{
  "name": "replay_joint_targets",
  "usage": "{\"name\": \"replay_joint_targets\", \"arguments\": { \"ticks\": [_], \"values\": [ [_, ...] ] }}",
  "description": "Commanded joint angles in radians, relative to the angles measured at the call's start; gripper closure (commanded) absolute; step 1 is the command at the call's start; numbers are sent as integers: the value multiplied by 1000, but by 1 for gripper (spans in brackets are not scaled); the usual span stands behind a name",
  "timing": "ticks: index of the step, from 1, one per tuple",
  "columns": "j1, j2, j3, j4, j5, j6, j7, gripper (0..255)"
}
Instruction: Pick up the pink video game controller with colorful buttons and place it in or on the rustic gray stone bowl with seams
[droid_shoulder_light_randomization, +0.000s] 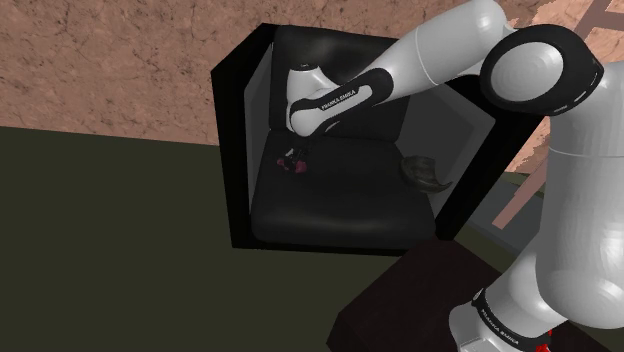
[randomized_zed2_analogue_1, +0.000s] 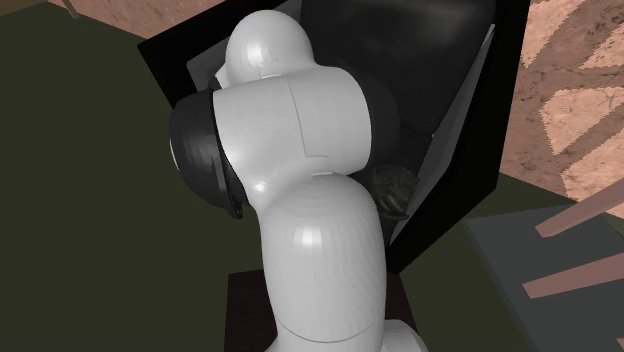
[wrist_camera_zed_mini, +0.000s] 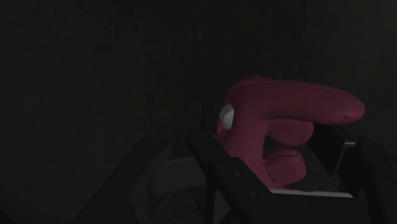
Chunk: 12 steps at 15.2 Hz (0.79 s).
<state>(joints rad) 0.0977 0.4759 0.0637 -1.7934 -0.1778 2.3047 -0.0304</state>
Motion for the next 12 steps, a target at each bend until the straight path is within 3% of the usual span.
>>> {"name": "replay_joint_targets", "arguments": {
  "ticks": [1, 12],
  "values": [
    [0, 0, 0, 0, 0, 0, 0, 255],
    [-3, -71, 7, 35, 16, -105, -18, 255]
  ]
}}
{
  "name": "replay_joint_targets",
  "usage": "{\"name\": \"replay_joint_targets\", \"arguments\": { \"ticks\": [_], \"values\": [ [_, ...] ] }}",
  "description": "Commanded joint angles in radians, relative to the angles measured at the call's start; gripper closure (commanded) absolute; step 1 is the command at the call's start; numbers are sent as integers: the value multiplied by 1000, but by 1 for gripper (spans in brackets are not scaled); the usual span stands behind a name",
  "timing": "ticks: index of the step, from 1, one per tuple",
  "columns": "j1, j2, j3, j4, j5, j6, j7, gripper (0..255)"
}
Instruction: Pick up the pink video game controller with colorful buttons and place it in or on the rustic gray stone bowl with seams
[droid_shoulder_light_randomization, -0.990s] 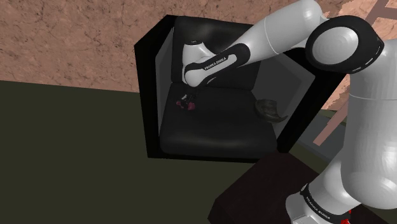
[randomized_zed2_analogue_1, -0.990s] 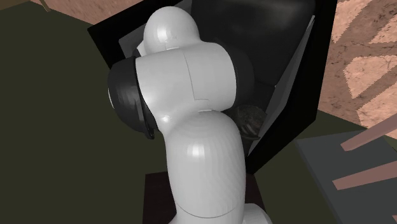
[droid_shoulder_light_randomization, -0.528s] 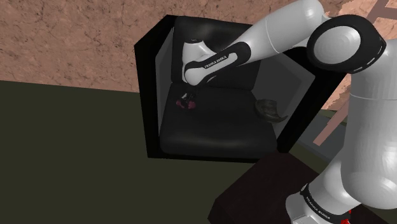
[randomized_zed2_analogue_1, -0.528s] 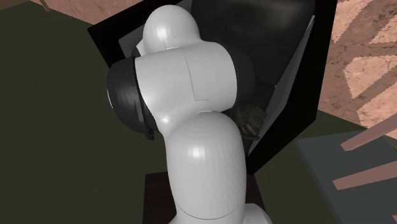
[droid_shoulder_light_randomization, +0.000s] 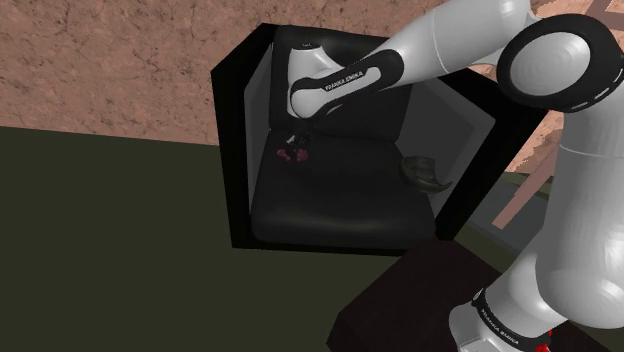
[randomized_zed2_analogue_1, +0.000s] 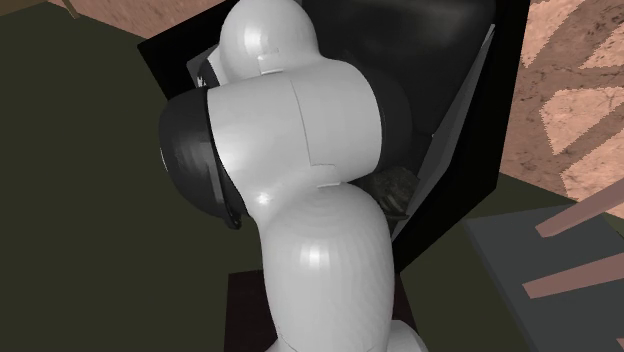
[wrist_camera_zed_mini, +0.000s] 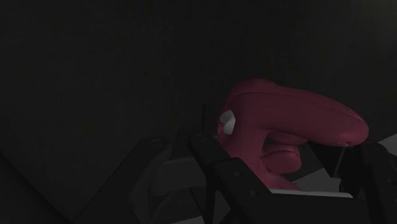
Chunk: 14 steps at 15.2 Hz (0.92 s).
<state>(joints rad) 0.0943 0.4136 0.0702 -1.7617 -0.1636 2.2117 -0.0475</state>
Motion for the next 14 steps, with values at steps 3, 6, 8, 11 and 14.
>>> {"name": "replay_joint_targets", "arguments": {
  "ticks": [3, 6, 8, 11, 14],
  "values": [
    [0, -26, 3, 18, 6, -45, -7, 255],
    [-1, -43, 4, 36, 10, -78, -12, 255],
    [-1, -53, 5, 49, 13, -101, -15, 255],
    [-1, -67, 6, 70, 16, -136, -20, 255],
    [-1, -79, 7, 93, 19, -171, -25, 255]
  ]
}}
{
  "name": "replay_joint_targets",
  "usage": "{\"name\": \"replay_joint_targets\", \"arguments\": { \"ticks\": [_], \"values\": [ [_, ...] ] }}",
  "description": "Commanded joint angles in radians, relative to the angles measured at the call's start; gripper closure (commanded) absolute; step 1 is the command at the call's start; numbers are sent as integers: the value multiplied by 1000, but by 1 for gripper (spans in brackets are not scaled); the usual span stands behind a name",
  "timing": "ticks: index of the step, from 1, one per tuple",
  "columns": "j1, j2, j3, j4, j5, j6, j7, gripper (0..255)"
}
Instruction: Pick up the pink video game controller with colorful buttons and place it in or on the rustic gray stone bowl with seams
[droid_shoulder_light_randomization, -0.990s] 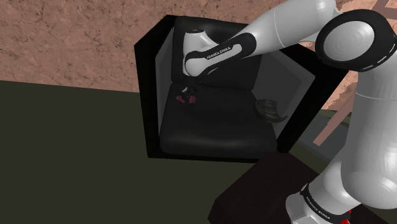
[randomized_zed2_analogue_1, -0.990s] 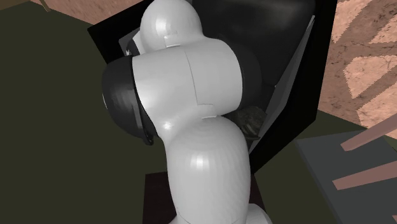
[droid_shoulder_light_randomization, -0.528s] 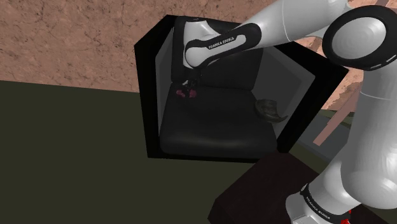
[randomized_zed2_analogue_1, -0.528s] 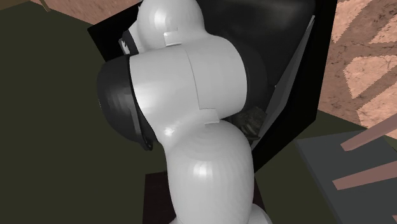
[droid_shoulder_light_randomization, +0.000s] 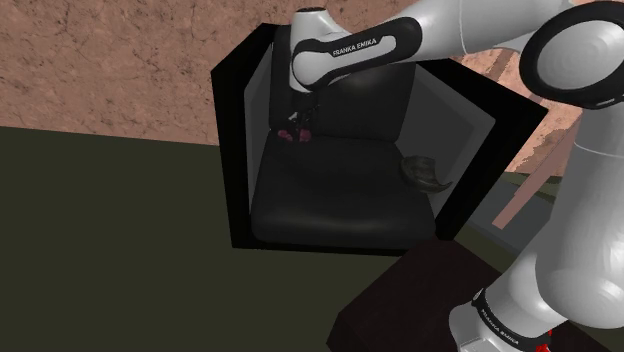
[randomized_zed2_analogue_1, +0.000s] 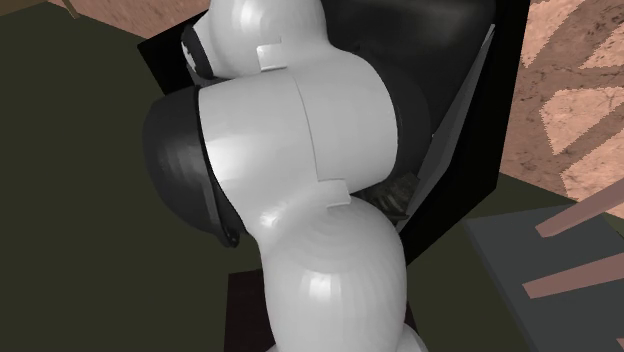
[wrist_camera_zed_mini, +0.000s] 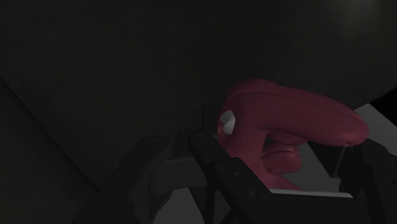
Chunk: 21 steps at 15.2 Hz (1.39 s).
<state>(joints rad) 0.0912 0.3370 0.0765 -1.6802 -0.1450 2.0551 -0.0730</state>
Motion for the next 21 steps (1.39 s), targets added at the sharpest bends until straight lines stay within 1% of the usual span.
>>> {"name": "replay_joint_targets", "arguments": {
  "ticks": [1, 5, 12, 16, 21],
  "values": [
    [2, -6, 1, 20, 2, -26, -1, 255],
    [2, -18, 2, 51, 5, -70, -6, 255],
    [-70, -237, -34, -251, 28, 26, -110, 255],
    [-108, -347, -65, -391, 35, 62, -178, 255],
    [-152, -473, -116, -537, 33, 92, -271, 255]
  ]
}}
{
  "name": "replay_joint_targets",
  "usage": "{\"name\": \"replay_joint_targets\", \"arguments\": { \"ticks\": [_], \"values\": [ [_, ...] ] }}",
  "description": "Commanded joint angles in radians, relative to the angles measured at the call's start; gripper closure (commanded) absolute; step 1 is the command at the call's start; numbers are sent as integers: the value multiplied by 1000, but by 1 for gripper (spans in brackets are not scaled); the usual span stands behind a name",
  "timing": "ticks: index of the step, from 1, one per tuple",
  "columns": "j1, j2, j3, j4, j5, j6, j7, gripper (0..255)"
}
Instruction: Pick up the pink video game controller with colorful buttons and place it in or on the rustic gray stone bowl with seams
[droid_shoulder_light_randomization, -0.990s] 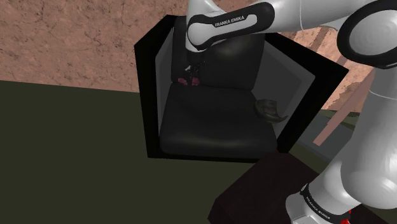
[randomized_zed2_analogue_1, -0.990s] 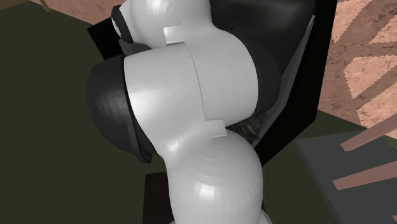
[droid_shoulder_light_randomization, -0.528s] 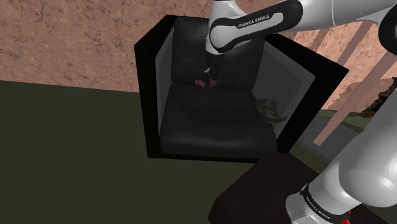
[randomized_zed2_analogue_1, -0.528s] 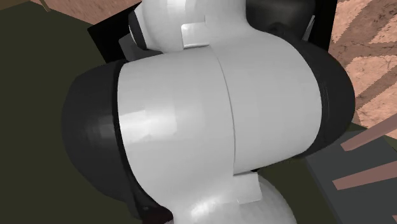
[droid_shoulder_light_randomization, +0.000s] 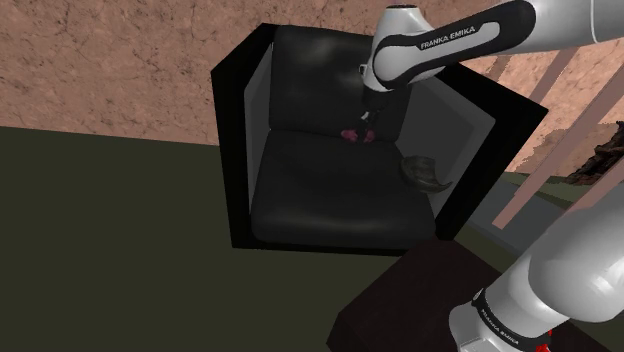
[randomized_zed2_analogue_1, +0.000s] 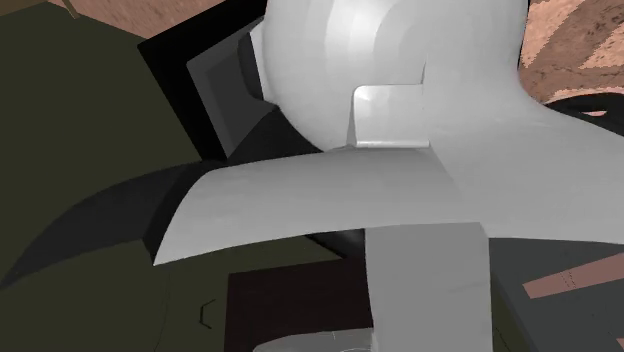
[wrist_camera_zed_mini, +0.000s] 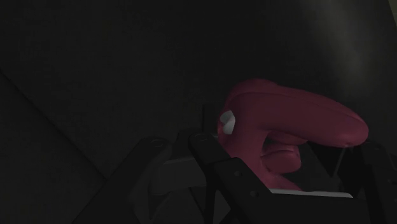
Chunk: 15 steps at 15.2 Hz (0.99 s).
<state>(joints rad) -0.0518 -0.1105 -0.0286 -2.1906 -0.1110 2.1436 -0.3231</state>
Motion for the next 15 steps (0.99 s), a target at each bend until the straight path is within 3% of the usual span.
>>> {"name": "replay_joint_targets", "arguments": {
  "ticks": [1, 15],
  "values": [
    [-18, -49, -23, -53, -3, 8, -40, 255],
    [-168, -313, -225, -300, -85, 22, -332, 255]
  ]
}}
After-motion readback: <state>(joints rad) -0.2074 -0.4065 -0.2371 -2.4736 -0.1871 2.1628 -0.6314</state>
